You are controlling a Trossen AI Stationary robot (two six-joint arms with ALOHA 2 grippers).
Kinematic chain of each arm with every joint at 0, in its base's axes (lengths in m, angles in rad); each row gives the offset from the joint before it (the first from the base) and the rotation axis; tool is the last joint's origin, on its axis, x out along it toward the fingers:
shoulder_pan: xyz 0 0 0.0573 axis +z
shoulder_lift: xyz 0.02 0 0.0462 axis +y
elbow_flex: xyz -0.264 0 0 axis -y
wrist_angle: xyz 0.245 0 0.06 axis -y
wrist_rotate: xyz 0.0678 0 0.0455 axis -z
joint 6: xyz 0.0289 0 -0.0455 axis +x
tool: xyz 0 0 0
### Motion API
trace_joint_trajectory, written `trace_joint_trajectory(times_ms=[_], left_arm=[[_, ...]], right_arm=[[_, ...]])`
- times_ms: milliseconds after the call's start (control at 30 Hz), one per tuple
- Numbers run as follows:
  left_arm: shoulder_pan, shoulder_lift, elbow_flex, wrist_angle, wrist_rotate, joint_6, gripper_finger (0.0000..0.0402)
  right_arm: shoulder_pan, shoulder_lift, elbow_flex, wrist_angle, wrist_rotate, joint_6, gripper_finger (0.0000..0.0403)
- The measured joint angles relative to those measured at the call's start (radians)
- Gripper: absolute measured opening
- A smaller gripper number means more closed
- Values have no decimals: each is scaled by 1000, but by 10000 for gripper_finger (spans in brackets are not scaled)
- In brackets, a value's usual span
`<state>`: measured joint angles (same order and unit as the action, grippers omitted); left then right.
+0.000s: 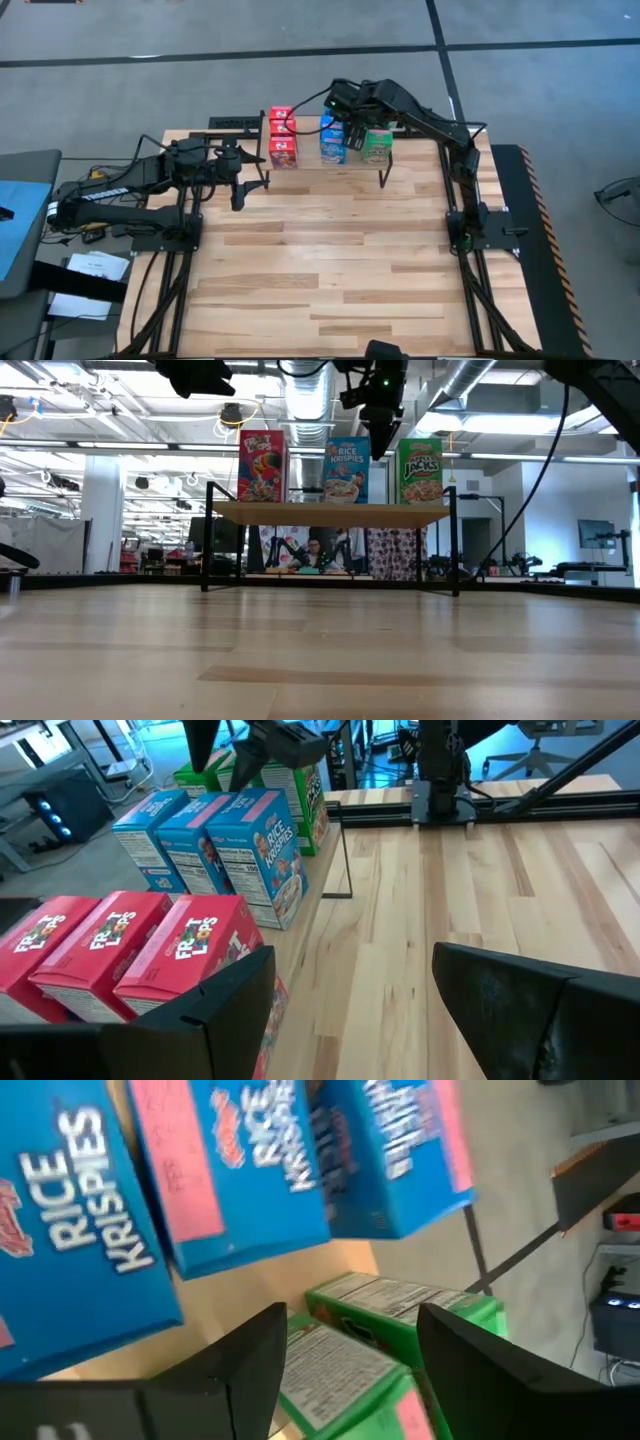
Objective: Stack cereal on shelf
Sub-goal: Adjust the blue cereal boxes on the shelf
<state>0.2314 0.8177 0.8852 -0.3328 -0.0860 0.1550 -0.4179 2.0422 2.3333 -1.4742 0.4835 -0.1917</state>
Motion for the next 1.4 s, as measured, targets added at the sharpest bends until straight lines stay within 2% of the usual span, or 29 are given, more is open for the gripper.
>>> trace_joint_trajectory(times_ms=[967, 1400], left_arm=[[0, 0, 0, 1, 0, 21, 261], [0, 0, 0, 1, 0, 21, 261]], right_arm=[[96, -26, 1, -32, 11, 19, 250], [97, -26, 1, -6, 9, 18, 250]])
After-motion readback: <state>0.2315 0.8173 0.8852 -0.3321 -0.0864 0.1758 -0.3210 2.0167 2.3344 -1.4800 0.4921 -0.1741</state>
